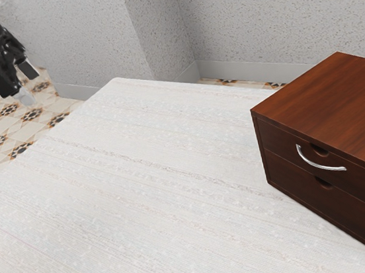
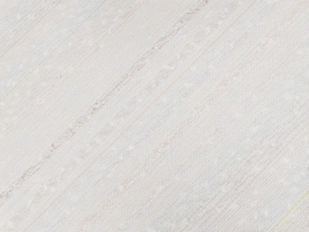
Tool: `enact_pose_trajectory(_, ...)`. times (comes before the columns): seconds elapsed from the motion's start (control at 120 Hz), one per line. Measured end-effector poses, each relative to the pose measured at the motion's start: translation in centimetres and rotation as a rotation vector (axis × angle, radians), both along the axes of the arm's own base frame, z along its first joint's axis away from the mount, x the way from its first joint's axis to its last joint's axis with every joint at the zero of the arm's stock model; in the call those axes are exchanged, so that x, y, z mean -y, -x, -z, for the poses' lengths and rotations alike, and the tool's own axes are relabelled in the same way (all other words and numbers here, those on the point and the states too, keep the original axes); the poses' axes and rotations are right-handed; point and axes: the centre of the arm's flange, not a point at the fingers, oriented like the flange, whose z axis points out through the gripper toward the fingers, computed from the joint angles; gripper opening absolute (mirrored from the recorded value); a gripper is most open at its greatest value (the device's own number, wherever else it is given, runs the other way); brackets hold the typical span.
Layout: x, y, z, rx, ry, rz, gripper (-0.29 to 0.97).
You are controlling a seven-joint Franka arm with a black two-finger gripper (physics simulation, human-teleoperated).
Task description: Pull the drawer handle with one arm to open the drawer
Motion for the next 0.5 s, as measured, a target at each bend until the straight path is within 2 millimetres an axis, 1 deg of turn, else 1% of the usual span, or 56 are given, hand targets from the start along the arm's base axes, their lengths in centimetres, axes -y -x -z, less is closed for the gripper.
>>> enact_pose_trajectory(0.1, 0.1, 1.6, -1.7, 0.034, -0.009, 0.011, 0.68)
enact_pose_trajectory(0.142, 0.4, 2.4, -2.5, 0.050, -0.008, 0.021, 0.68)
enact_pose_trajectory(0.167, 0.7, 2.6, -2.6, 0.053, -0.005, 0.031, 0.68)
enact_pose_trajectory(0.233, 2.1, 1.5, -1.9, 0.043, 0.013, 0.074, 0.68)
enact_pose_trajectory(0.308, 3.9, -1.0, 0.1, 0.009, 0.022, 0.132, 0.68)
enact_pose_trajectory(0.35, 5.0, -2.2, 0.8, 0.003, 0.019, 0.173, 0.68)
enact_pose_trajectory(0.408, 6.5, -3.2, 1.2, 0.004, -0.005, 0.227, 0.68)
enact_pose_trajectory(0.5, 9.2, -3.9, 1.0, 0.005, -0.069, 0.306, 0.68)
